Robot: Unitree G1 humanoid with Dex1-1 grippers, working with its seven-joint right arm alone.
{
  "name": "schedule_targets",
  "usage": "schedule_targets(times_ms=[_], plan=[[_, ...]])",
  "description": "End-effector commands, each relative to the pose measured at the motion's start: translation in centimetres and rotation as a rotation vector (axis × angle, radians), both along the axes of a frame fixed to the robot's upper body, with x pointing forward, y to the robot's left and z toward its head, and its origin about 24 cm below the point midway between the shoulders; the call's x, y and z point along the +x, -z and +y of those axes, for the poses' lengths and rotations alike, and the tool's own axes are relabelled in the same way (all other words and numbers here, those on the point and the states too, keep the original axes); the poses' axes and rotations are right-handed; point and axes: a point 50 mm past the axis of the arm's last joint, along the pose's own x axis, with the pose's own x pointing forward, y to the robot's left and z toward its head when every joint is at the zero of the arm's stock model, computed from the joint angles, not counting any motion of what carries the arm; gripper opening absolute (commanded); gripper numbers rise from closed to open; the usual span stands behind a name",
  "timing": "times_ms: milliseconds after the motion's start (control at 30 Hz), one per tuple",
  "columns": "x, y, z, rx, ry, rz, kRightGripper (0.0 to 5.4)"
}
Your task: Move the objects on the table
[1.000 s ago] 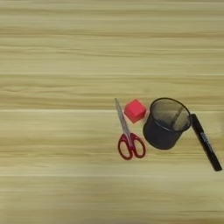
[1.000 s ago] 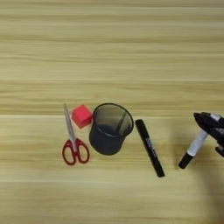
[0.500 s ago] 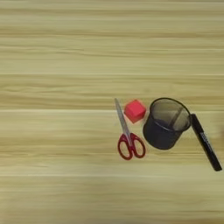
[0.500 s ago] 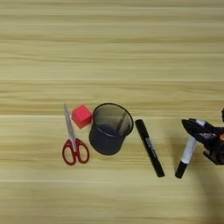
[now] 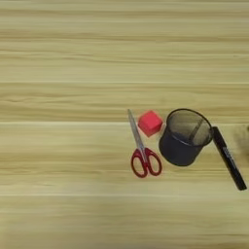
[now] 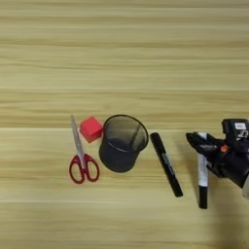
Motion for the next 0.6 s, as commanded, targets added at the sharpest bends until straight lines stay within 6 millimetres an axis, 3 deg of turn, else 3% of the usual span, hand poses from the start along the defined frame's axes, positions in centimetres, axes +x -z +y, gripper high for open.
schedule_targets(times_ms=[33,300,600], plan=[[1.8,-1.4,-0.3,-0.056,0.000,-0.093,0.74],[3.4,-0.1,-0.4,-0.033,0.004,-0.096,0.74],[3.8,1.3,-0.8,-0.045,0.016,-0.078,0.73]])
